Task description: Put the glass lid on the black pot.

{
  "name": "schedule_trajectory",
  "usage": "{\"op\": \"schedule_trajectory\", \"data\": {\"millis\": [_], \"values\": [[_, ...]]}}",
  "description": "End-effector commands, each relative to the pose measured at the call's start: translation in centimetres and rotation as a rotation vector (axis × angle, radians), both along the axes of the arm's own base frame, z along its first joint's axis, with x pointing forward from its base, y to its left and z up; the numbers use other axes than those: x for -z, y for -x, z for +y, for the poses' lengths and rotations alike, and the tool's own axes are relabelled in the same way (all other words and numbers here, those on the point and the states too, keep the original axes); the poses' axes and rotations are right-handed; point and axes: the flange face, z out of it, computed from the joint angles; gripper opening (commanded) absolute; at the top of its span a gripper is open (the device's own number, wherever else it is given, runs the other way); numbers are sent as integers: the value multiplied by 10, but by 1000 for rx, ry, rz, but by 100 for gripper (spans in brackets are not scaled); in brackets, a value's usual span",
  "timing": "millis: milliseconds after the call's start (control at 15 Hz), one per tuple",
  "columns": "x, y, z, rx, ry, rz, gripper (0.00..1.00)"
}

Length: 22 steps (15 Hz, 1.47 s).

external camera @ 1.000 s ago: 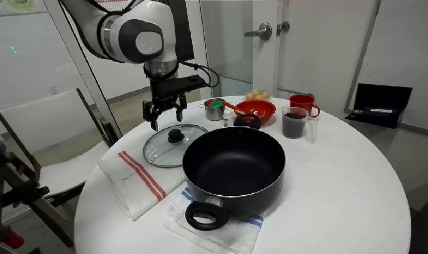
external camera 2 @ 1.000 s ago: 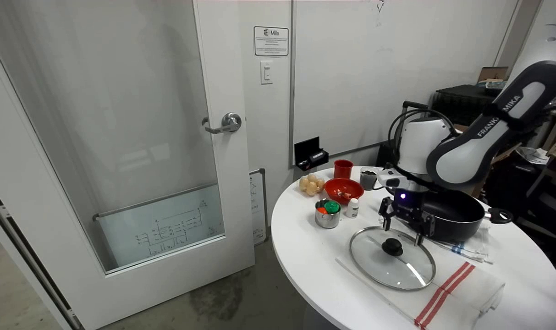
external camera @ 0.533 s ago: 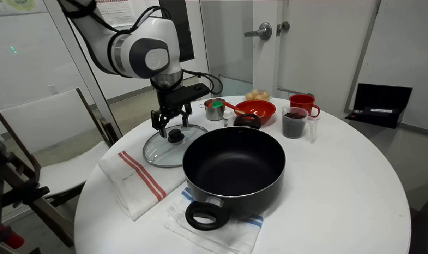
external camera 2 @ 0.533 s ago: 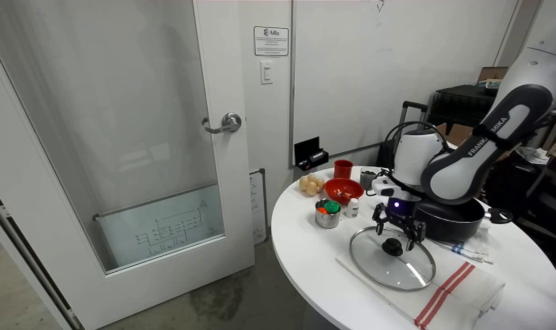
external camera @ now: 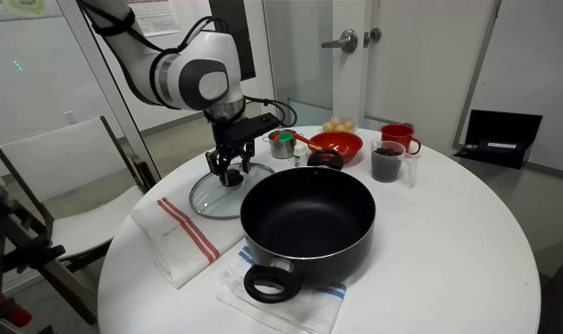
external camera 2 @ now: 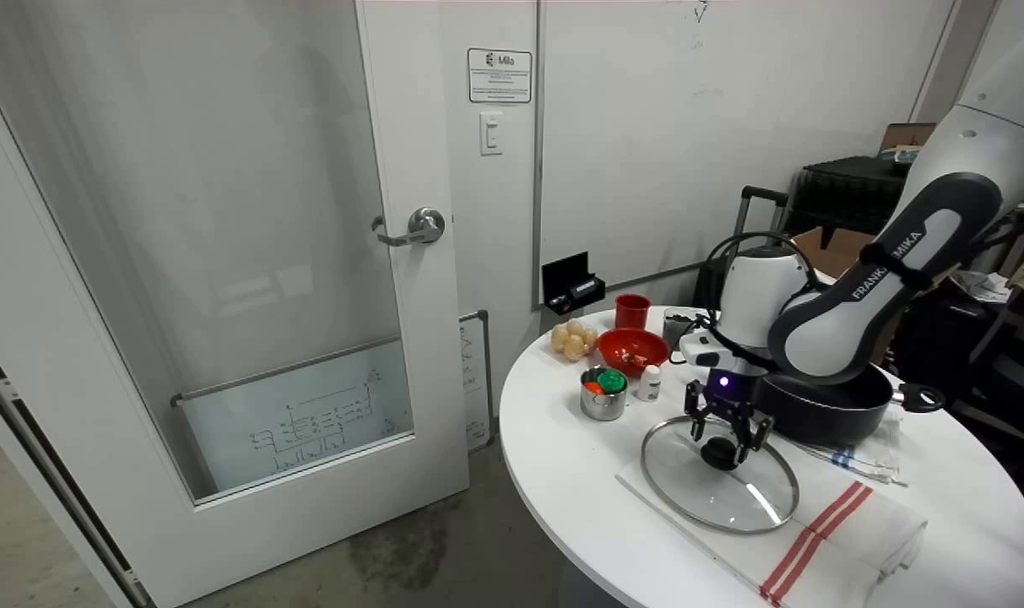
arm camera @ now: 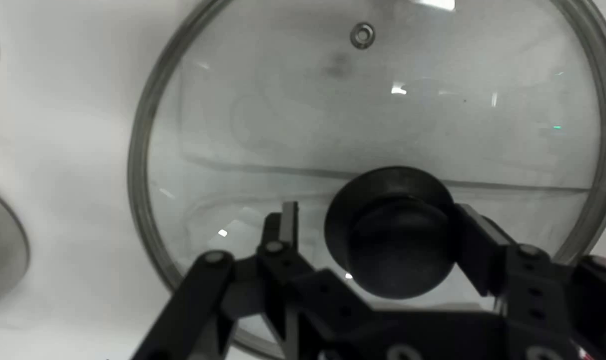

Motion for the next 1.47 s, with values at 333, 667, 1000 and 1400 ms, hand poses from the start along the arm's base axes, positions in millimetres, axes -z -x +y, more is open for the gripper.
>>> {"op": "schedule_trajectory", "data": {"millis": [333,667,1000,1400], "values": [[-11,-10,8,-10,-11,-58,26],[-52,-5,31,-16,-35,-109,26],[-101,-5,30,27,-15,-158,26],[-152,1,-15,201,17,-192,26]]}}
